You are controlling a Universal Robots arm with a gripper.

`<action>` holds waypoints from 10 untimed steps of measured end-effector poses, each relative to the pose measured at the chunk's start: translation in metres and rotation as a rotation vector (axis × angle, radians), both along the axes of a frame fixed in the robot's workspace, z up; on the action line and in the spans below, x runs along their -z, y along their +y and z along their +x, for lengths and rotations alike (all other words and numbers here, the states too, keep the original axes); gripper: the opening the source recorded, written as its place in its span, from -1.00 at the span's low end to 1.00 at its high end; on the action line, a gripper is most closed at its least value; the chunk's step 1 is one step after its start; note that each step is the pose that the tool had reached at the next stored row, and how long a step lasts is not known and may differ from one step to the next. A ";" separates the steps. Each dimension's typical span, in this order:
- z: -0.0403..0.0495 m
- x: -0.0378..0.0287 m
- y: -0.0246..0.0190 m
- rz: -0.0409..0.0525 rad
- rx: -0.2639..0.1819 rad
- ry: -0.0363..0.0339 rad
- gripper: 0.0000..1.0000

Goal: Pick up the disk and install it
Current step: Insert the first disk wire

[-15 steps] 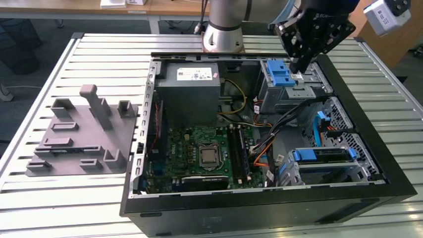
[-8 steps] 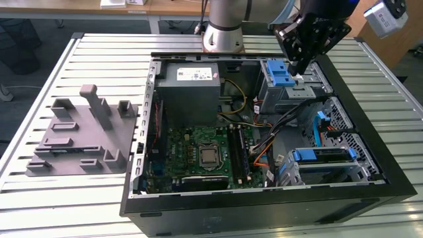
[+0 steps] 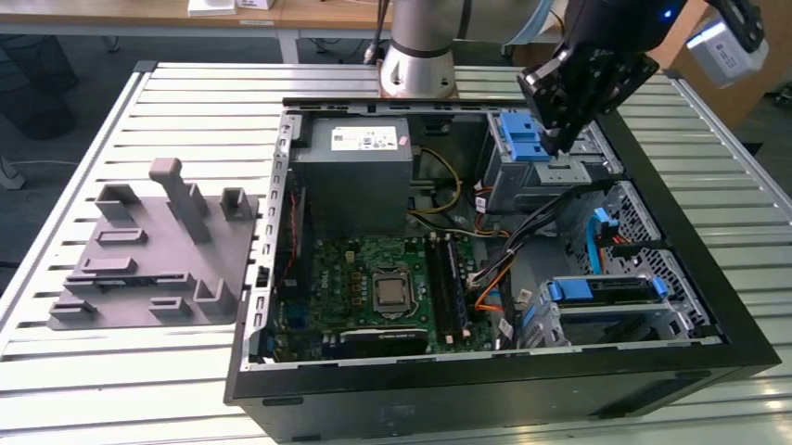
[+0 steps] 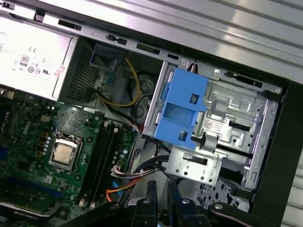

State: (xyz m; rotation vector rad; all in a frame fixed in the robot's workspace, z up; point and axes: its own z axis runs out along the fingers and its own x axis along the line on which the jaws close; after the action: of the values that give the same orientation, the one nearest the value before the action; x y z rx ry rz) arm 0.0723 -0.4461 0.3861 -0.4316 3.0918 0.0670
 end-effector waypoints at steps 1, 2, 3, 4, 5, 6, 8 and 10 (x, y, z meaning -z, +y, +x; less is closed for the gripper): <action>0.0000 0.0005 -0.0030 0.0000 -0.001 0.0000 -0.52; -0.0001 0.0012 -0.0064 0.0002 -0.001 0.0000 -0.52; 0.0000 0.0016 -0.0098 -0.0001 -0.001 0.0000 -0.52; 0.0000 0.0021 -0.0131 0.0000 -0.002 0.0000 -0.52; 0.0000 0.0026 -0.0161 0.0002 -0.002 -0.0001 -0.52; -0.0001 0.0028 -0.0181 0.0000 -0.003 0.0000 -0.52; -0.0001 0.0031 -0.0207 -0.0001 -0.005 0.0000 -0.52; 0.0005 0.0037 -0.0213 0.0002 -0.008 -0.0001 -0.52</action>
State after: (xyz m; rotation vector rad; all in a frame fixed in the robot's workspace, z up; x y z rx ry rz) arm 0.0729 -0.4674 0.3824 -0.4437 3.0902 0.0673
